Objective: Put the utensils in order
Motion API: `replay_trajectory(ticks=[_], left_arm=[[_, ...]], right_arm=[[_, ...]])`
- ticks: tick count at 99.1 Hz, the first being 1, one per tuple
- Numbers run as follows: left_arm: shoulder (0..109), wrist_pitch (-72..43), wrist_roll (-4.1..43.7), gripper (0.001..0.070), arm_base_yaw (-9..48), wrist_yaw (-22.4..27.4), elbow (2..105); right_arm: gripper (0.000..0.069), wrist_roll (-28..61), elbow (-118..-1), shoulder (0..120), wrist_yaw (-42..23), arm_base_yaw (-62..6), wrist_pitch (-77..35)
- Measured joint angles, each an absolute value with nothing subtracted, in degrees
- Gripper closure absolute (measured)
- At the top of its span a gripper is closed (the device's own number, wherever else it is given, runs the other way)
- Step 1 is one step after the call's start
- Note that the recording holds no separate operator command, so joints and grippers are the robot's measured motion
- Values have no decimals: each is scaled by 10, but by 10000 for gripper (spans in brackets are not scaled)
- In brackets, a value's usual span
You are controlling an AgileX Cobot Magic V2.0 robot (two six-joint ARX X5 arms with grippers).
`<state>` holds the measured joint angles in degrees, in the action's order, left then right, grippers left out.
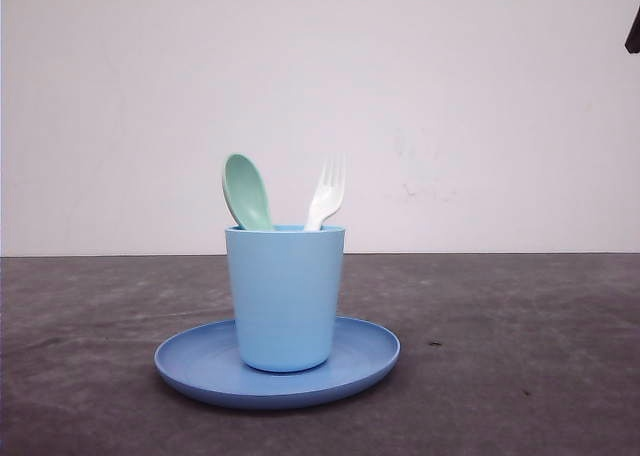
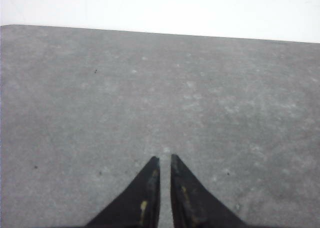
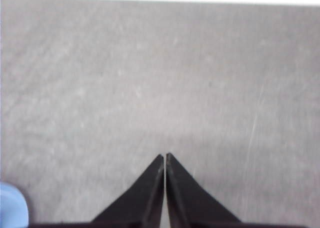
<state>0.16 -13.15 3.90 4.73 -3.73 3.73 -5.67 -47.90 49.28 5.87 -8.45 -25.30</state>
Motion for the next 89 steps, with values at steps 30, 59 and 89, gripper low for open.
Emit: replay_trajectory(ticks=[30, 59, 89], left_arm=[[3, -105, 41, 697, 47, -34, 18], [3, -105, 54, 697, 48, -32, 18], [3, -105, 54, 697, 48, -32, 18]], right_arm=[[685, -57, -479, 493, 59, -84, -214], [685, -57, -479, 493, 59, -84, -192], [685, -57, -479, 493, 59, -84, -191]])
